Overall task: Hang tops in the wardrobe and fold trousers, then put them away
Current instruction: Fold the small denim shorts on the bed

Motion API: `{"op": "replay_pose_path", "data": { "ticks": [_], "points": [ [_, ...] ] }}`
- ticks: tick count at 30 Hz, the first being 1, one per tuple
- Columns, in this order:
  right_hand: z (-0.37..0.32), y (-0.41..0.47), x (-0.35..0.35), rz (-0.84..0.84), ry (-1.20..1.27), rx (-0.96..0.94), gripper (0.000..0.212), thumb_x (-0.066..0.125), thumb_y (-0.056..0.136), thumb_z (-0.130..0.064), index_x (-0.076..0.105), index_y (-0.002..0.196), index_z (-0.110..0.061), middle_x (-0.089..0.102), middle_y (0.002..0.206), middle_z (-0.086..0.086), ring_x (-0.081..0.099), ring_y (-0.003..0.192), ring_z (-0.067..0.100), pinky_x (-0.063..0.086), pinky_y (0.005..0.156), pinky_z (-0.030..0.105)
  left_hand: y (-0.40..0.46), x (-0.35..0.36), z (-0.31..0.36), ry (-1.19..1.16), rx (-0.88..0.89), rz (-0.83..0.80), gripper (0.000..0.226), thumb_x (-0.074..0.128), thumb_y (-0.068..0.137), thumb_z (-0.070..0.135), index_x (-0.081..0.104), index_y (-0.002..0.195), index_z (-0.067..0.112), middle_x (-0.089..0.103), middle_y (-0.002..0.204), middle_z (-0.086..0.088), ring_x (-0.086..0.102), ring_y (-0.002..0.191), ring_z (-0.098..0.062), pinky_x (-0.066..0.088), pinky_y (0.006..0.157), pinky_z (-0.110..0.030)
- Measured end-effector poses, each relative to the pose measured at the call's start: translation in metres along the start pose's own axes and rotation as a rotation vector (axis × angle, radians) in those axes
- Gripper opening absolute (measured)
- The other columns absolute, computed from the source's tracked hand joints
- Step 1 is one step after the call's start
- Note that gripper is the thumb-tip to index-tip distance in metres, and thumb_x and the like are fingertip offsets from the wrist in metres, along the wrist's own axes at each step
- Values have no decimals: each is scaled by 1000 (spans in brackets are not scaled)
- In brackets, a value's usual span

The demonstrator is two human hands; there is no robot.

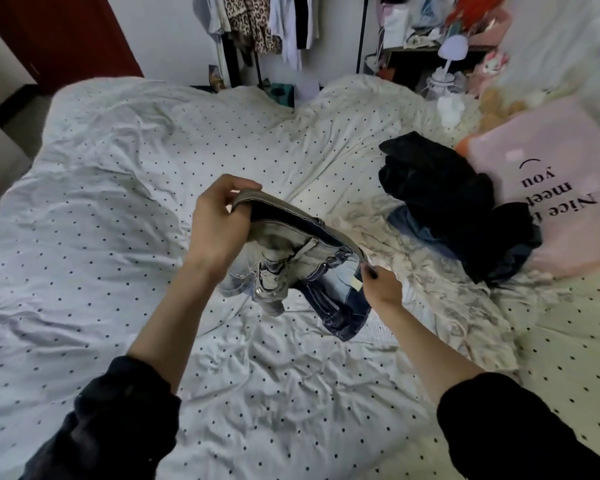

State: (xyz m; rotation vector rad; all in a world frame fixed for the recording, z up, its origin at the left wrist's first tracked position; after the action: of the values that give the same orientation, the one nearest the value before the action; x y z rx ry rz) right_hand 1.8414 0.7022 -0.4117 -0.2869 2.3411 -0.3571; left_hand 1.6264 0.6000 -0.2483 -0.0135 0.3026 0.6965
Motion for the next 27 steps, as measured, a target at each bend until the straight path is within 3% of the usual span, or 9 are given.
{"op": "replay_pose_path", "data": {
  "ticks": [3,5,8,12,15,17,21,25,27],
  "points": [
    [7,3,-20,-9,-27,-63,25,48,97,-18,68,109,-7,66,98,12,63,78,28,47,60,28,4,-17,-25,95,-84,21,40,44,86,-1,64,81,33,65,91,-6,64,84,-31,58,69,-42],
    [3,2,-37,-30,110,-30,30,50,95,-10,64,120,-17,63,110,7,59,60,21,49,44,22,2,-30,-46,213,-131,42,35,46,86,-3,65,85,25,66,92,-9,63,79,-28,58,71,-39],
    [-8,0,-57,-79,247,43,42,45,90,0,66,115,-26,64,94,1,59,48,18,42,34,17,-11,-40,-73,429,-147,30,36,46,80,-10,69,91,16,69,95,-8,58,68,-15,47,55,-11],
    [-21,-6,-76,-213,230,100,45,40,88,4,69,98,-29,66,82,1,63,43,17,40,35,19,-22,-45,-89,647,-103,-6,47,42,73,-16,72,98,9,69,100,-16,62,88,-29,48,74,-25],
    [-23,-7,-85,-247,228,122,42,42,88,5,69,96,-27,68,74,3,63,43,17,39,36,17,-22,-51,-97,760,-83,-37,43,46,75,-15,73,99,9,69,98,-18,62,89,-32,45,72,-27],
    [-21,-7,-91,-285,238,135,35,47,88,4,68,96,-22,70,65,3,66,46,17,41,37,16,-24,-56,-102,695,-157,-55,31,54,79,-11,74,96,7,71,89,-13,63,83,-28,46,68,-23],
    [-12,-12,-103,-511,88,186,18,57,87,0,64,97,-14,72,65,2,69,56,14,42,43,17,-37,-75,-113,164,-579,-264,16,61,82,-10,70,93,-3,69,69,-11,64,61,-21,53,51,-17],
    [-7,-16,-109,-740,-97,278,18,68,81,-8,65,99,-8,74,86,8,70,63,14,40,40,16,-51,-90,-123,44,-779,-546,27,52,87,-12,74,75,-2,70,75,-16,69,62,-19,55,54,-21],
    [-9,-16,-103,-779,-117,327,22,73,77,-15,64,96,-8,74,85,10,66,57,12,39,39,15,-52,-91,-130,30,-864,-577,25,50,89,-9,71,77,-4,67,74,-18,66,55,-17,54,50,-21]
  ]
}}
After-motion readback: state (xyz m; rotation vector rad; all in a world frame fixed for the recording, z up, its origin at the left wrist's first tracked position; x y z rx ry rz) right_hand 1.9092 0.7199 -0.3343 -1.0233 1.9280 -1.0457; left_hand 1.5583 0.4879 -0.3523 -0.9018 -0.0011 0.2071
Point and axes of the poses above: each hand's wrist, its own y-axis towards the middle knuckle, its own x-axis out of the palm, z = x × y, the point moved 2 cm from there along y, towards the middle knuckle
